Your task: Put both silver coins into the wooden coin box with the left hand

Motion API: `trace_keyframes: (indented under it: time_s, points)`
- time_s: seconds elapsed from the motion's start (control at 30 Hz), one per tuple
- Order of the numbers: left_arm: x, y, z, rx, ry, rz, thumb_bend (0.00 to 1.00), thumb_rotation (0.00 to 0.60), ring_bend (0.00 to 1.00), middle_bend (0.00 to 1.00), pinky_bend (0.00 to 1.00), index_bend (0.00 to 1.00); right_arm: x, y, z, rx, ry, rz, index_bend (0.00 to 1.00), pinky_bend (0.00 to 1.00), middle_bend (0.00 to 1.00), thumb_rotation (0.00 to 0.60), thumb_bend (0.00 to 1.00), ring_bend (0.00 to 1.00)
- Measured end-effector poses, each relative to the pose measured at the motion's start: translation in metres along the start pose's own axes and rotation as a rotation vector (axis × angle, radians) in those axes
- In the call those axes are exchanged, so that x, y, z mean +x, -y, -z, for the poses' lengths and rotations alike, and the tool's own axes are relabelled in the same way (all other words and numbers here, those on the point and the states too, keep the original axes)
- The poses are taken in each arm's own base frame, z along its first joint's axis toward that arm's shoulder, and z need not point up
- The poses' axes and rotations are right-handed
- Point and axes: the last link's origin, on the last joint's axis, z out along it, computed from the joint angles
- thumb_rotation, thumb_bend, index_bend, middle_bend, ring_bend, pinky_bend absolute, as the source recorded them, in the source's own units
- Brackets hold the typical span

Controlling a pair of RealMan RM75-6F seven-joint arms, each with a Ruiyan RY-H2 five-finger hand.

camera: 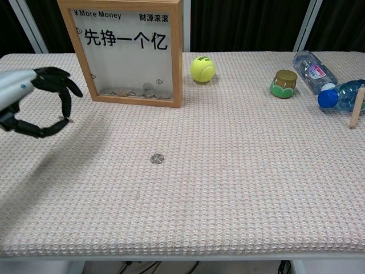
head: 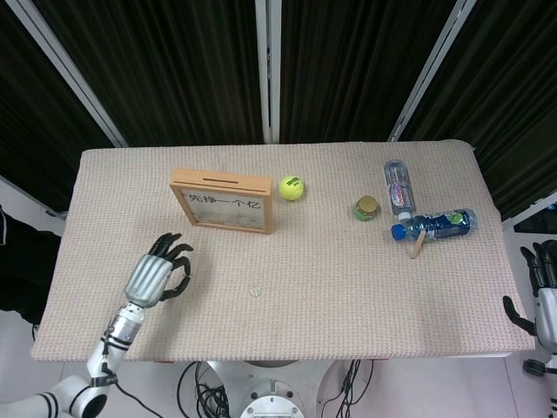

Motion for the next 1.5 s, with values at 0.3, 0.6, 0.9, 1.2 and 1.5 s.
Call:
trace_keyframes:
  time_s: [0.3,0.6,0.9,1.2,1.5]
  points:
    - [0.111,0.012,-0.007,0.098,-0.171,-0.054,0.51,0.6,0.08,0.26,0.12,0.63,0.001,0.003,0.0,0.008,-0.004,0.0,0.0,0.0,0.0,0.6,0.28,0.0]
    - [0.179,-0.013,-0.056,0.061,-0.241,-0.077,0.51,0.6,0.08,0.26,0.12,0.63,0.001,0.005,0.001,0.01,-0.008,-0.001,0.0,0.0,0.0,0.6,0.28,0.0]
    - [0.184,-0.057,-0.118,-0.015,-0.118,-0.031,0.5,0.6,0.08,0.25,0.12,0.63,-0.003,0.002,0.001,-0.002,-0.001,-0.006,0.0,0.0,0.0,0.6,0.28,0.0]
    - [0.169,-0.065,-0.166,0.061,0.038,0.068,0.5,0.6,0.08,0.25,0.12,0.63,-0.002,-0.003,0.0,-0.007,-0.003,0.0,0.0,0.0,0.0,0.6,0.28,0.0]
    - [0.155,-0.069,-0.19,0.093,0.141,0.055,0.5,0.6,0.08,0.25,0.11,0.63,-0.003,-0.006,0.0,-0.01,0.004,-0.002,0.0,0.0,0.0,0.6,0.29,0.0]
